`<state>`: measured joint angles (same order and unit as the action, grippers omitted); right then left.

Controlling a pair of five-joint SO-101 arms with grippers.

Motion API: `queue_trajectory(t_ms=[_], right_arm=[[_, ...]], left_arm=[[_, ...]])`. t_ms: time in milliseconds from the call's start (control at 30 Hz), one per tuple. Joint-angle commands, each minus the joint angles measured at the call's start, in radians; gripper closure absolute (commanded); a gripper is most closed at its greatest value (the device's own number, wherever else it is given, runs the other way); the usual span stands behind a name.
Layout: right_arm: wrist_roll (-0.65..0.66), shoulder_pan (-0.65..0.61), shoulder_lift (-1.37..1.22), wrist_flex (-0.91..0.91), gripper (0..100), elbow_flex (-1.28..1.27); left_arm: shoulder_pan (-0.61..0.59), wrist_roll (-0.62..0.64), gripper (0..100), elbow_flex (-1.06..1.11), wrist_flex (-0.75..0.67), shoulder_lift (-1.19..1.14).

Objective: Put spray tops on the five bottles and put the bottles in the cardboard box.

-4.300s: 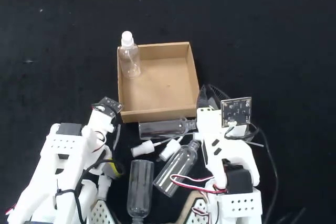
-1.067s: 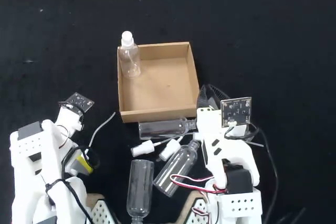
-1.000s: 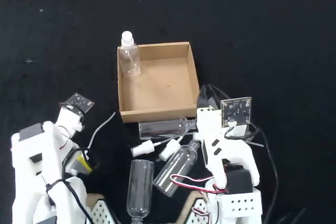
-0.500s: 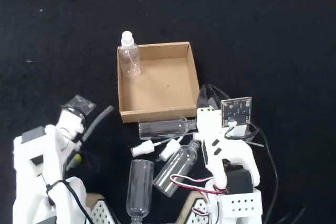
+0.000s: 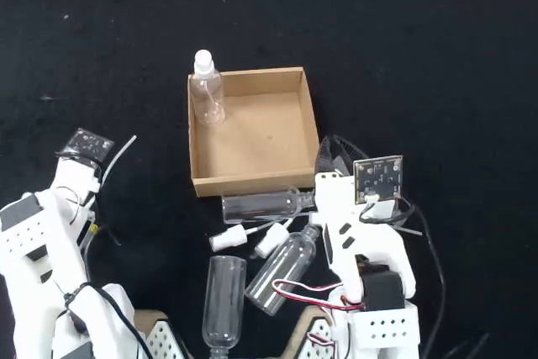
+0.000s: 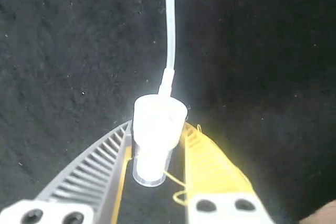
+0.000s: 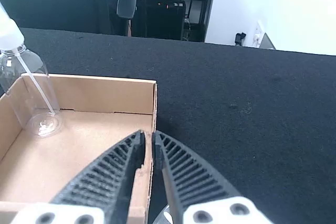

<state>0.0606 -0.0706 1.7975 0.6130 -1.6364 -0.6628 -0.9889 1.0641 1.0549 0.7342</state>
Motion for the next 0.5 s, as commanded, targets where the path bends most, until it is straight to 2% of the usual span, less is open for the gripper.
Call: queue_trajectory(t_ms=[0,100,233,367,467], right_arm=[[0.009,0.008,0.096,-0.031,98.3,0.007],[0.009,0.008,0.096,-0.031,98.3,0.008],[0.009,0.008,0.096,-0.031,98.3,0.010],[0.009,0.012,0.096,-0.031,98.3,0.012],[0.008,0.014,0.096,-0.023,98.3,0.025]], left_arm=[[-0.018,-0.152,94,-0.008,-0.011,0.011],[-0.061,-0.269,94,-0.042,0.040,0.012],[-0.114,-0.393,94,-0.216,0.264,0.012],[-0.125,-0.446,94,-0.341,0.460,0.011],[-0.094,-0.459,94,-0.348,0.511,0.011]])
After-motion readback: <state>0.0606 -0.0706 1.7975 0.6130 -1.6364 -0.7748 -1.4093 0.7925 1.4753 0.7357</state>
